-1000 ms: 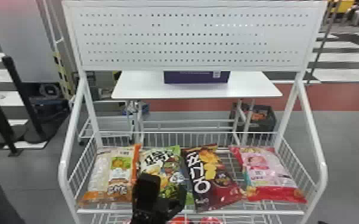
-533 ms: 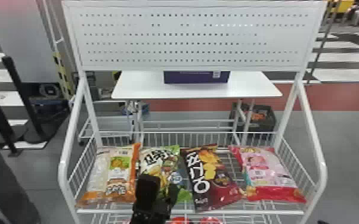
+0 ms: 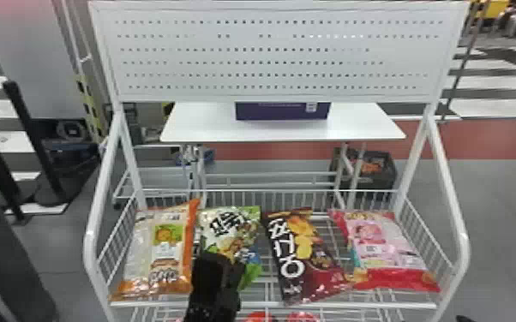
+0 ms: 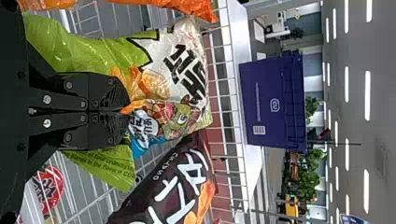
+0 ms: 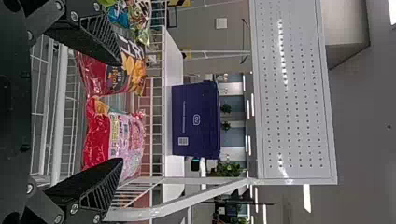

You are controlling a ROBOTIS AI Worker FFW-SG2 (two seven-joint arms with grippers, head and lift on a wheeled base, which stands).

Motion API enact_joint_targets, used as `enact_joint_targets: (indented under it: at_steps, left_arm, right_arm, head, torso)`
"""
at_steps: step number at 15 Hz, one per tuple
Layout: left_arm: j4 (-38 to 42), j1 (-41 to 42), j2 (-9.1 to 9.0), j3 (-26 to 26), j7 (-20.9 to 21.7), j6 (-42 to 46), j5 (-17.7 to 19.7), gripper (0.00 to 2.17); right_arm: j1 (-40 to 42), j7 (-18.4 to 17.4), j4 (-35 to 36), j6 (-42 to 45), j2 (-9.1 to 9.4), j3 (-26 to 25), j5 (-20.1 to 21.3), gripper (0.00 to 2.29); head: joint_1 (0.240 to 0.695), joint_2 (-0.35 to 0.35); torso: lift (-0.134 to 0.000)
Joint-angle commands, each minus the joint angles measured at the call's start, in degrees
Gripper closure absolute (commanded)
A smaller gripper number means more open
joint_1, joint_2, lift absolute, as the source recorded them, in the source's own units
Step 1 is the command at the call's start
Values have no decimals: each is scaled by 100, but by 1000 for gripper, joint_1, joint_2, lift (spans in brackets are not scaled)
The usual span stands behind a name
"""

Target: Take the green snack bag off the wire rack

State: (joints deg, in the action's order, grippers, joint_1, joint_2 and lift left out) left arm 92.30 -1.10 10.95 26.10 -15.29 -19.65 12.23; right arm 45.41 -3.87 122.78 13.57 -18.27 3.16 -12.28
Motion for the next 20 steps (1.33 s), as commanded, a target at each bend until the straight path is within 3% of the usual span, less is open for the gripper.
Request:
enact_joint_targets:
  at_steps: [1,8,13,20]
  left_arm:
    - [43,14,13,-17,44,0,-2,1436]
    - [711,172,83,-26,175,-18,25,1436]
    - [1783,752,443,-96,193,18,16,1436]
    - [2846,2211,1015,-861,219,686,7,1436]
  right_arm:
    - [-24,0,-27,0,8,0,-11,171]
    - [-85,0,-62,-18,8,0,-37,171]
    - [-112,0,-70,-53,25,9,-29,171]
    - [-129,0,-79,-53,25,62,-20,171]
  head:
    - [499,0]
    - [499,0]
    - [499,0]
    - [499,0]
  torso:
    - [0]
    - [0]
    - [0]
    - [0]
